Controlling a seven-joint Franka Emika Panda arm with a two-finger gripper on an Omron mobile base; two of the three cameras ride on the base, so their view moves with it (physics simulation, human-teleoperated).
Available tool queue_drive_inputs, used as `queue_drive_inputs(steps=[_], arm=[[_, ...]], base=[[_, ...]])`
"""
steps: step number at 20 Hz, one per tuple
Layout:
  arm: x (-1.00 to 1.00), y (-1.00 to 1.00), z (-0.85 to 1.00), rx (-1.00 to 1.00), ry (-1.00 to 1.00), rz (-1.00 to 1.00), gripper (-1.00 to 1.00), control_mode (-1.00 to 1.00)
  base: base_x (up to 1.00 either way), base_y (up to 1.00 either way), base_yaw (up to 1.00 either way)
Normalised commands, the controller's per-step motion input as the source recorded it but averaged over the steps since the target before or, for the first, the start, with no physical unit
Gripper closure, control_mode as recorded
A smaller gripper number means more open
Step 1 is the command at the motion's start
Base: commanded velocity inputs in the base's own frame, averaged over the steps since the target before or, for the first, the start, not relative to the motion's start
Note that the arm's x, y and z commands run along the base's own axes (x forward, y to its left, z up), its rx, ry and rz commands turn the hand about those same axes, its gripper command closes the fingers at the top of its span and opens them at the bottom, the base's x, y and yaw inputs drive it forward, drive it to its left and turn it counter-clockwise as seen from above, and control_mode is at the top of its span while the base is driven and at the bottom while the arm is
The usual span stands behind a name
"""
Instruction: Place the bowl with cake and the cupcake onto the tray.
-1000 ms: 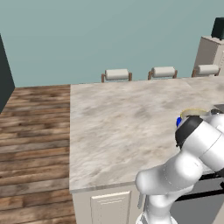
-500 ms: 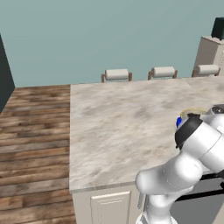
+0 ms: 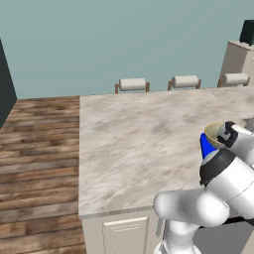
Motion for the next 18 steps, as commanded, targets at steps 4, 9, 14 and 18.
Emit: queue_drive_inputs(steps=[4, 9, 14, 18], arm=[[-0.79, -0.32, 0.71, 0.03, 0.00, 0.06, -1.00, -1.00], [-0.86, -0.41, 0.51, 0.08, -0.22, 0.04, -1.00, -1.00], [-0.41, -0.13, 0.19, 0.06, -0.31, 0.02, -1.00, -1.00], [0.00, 0.00, 0.00, 0.00, 0.00, 0.00, -1.00, -1.00]], base=[[0.00, 0.00, 0.00], [0.00, 0.00, 0.00], [0.00, 0.00, 0.00], [0.00, 0.00, 0.00]])
